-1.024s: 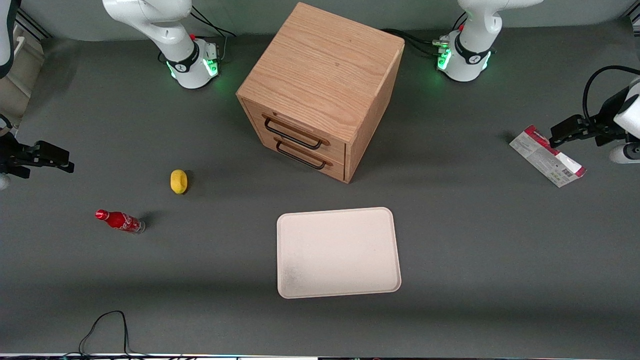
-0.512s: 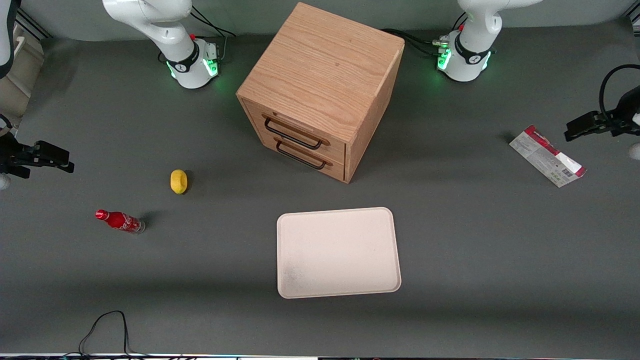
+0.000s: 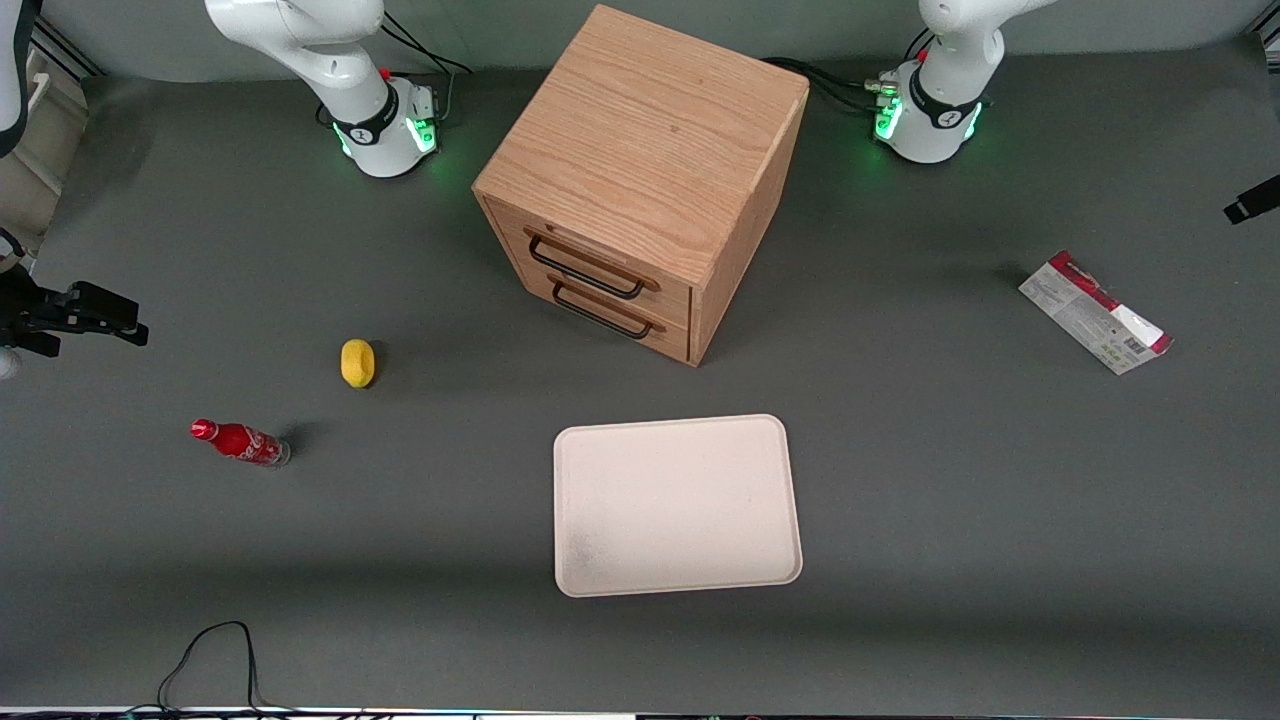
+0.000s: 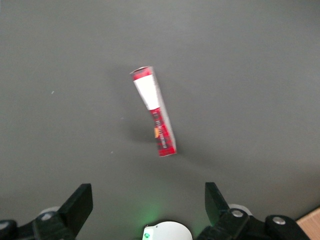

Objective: Place red cookie box on tray
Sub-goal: 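Lower the open left gripper over the red-and-white cookie box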

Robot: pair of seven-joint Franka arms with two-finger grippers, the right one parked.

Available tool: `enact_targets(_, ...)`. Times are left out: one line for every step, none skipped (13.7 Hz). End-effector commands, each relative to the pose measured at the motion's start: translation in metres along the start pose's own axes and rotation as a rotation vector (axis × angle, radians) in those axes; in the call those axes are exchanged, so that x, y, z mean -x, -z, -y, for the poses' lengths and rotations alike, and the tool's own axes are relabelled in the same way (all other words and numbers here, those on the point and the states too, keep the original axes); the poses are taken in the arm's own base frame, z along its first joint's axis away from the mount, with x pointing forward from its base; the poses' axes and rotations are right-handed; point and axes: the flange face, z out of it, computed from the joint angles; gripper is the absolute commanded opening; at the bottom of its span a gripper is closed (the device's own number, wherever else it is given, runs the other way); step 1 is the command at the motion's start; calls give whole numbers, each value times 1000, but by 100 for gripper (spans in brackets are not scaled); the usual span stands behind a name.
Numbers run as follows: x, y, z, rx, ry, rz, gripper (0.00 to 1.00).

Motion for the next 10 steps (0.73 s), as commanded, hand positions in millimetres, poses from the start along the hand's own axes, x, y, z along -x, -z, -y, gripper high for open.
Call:
enact_targets(24, -12, 14, 3, 55, -18, 100)
enact_targets(32, -17, 25, 10, 82, -22, 100)
enact_targets(39, -22, 29, 11, 91, -29, 100)
enact_targets(43, -27, 27, 10, 88, -37, 100)
enact_targets(44, -31, 26, 10, 86, -36, 100)
enact_targets(43, -36, 25, 15, 85, -34, 100)
enact_targets(42, -47, 24, 30, 89, -39, 100)
enact_targets(40, -63, 22, 38, 89, -49, 100)
enact_targets(38, -84, 21, 42, 90, -60, 100)
enact_targets(36, -108, 19, 43, 90, -80, 100)
